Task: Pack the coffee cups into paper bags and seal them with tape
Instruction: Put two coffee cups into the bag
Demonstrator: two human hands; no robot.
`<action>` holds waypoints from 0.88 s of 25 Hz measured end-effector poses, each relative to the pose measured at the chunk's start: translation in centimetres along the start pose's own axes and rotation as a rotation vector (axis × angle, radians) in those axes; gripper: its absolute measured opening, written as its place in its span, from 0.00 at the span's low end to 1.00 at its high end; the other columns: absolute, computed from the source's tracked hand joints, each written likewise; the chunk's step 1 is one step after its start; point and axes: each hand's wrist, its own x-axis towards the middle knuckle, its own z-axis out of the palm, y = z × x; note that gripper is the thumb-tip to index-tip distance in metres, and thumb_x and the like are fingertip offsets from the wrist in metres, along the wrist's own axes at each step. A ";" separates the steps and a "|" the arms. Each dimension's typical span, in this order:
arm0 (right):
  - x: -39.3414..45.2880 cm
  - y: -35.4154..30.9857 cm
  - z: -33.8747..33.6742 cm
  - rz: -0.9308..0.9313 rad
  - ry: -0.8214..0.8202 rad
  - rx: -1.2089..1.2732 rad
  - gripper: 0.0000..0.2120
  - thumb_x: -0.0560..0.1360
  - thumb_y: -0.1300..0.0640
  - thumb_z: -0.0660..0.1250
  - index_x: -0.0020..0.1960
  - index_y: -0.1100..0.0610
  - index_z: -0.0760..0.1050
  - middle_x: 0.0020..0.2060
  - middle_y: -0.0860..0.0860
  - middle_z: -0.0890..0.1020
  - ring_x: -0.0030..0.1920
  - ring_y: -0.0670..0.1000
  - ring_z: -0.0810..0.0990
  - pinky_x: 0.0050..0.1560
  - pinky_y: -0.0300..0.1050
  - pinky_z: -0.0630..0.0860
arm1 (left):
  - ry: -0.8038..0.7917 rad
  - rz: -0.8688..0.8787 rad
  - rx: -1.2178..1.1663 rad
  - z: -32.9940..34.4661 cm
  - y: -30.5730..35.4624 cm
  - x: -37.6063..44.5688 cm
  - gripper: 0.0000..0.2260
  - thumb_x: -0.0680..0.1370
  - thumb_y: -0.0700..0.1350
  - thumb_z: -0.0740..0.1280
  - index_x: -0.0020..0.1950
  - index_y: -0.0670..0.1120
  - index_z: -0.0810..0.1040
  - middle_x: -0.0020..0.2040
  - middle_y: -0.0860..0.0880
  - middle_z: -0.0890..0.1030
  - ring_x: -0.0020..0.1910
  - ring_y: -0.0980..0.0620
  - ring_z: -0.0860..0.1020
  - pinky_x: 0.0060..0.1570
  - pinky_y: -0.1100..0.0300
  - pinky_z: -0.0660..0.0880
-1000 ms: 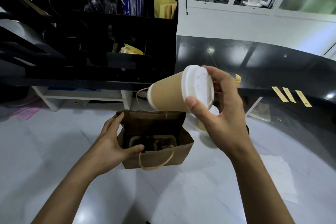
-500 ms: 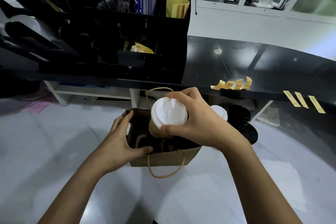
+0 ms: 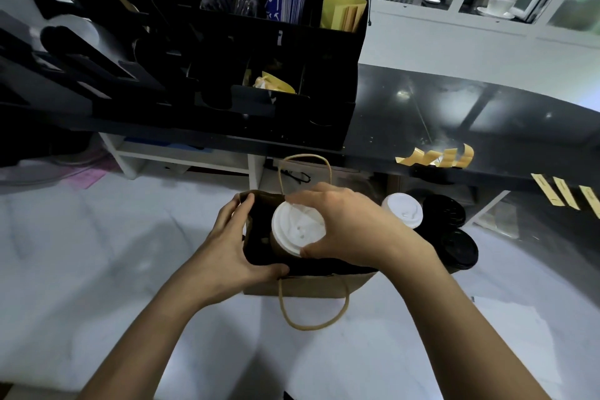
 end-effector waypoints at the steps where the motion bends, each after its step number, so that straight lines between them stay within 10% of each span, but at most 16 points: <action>1: 0.6 -0.1 0.3 -0.008 -0.022 0.005 0.38 0.71 0.47 0.76 0.77 0.40 0.64 0.69 0.43 0.72 0.65 0.51 0.74 0.61 0.49 0.76 | 0.004 -0.003 -0.003 -0.1 -0.1 0.0 0.61 0.58 0.70 0.78 0.80 0.62 0.43 0.77 0.68 0.44 0.74 0.51 0.64 0.67 0.49 0.72; 22: 5.8 -1.1 6.2 -0.101 -0.261 -0.061 0.35 0.72 0.53 0.77 0.75 0.48 0.67 0.64 0.50 0.74 0.61 0.53 0.77 0.60 0.49 0.78 | 0.016 0.010 0.032 -0.1 -0.4 0.5 0.60 0.62 0.65 0.79 0.80 0.61 0.40 0.78 0.67 0.40 0.76 0.53 0.60 0.68 0.55 0.70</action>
